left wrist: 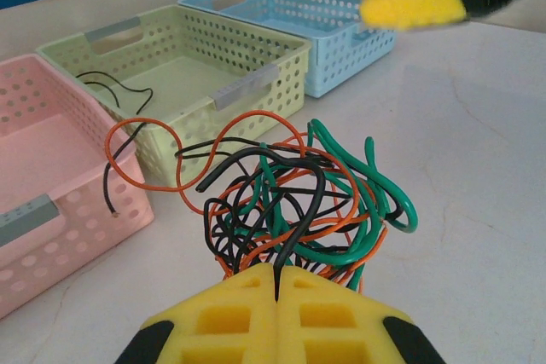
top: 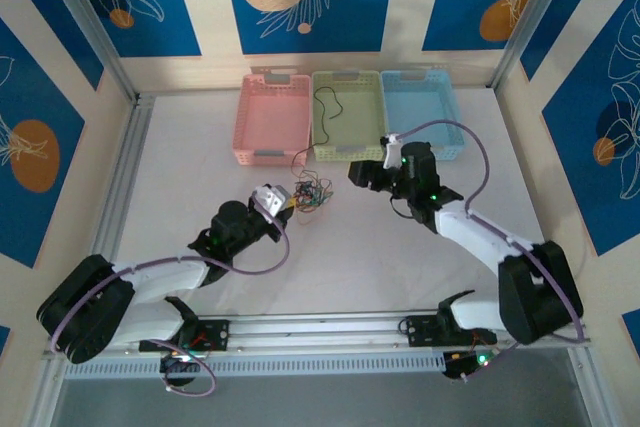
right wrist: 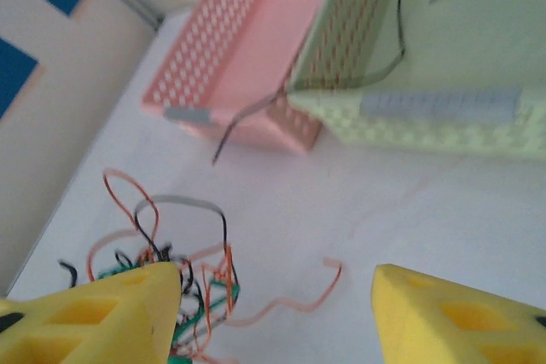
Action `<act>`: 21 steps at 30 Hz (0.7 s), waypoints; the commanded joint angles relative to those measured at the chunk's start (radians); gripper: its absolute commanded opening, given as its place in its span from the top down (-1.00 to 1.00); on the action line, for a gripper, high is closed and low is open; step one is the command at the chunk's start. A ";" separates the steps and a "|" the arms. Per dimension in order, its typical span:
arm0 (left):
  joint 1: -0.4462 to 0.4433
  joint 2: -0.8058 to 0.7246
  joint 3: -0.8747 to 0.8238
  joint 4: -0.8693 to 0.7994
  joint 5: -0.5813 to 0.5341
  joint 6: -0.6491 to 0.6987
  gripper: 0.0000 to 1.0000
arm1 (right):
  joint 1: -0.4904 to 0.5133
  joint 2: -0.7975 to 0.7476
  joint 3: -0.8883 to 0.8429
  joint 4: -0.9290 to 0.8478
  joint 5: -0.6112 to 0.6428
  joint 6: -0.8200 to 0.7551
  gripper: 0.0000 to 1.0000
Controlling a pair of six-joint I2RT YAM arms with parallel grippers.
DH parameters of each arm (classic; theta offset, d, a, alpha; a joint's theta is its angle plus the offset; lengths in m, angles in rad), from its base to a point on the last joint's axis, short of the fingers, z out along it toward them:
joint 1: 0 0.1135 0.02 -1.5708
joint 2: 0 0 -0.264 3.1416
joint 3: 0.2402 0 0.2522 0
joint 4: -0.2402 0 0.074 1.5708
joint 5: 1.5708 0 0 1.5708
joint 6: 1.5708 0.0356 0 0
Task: Untangle the cables
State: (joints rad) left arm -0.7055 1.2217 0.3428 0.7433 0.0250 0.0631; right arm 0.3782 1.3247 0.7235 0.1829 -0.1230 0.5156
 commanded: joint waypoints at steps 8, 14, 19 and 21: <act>-0.006 0.022 0.021 0.009 -0.041 0.021 1.00 | -0.003 0.197 0.152 -0.101 -0.383 0.064 -0.13; -0.006 0.022 0.022 0.005 -0.046 0.021 1.00 | -0.005 0.279 0.190 -0.131 -0.445 0.084 -0.05; -0.006 0.021 0.027 -0.005 -0.058 0.019 1.00 | -0.004 0.336 0.219 -0.141 -0.532 0.091 -0.06; -0.005 0.021 0.028 -0.009 -0.063 0.018 1.00 | -0.003 0.349 0.223 -0.141 -0.543 0.090 -0.05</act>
State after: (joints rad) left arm -0.7071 1.2415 0.3431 0.7303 -0.0185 0.0631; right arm 0.3779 1.6539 0.9150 0.0669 -0.5854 0.5922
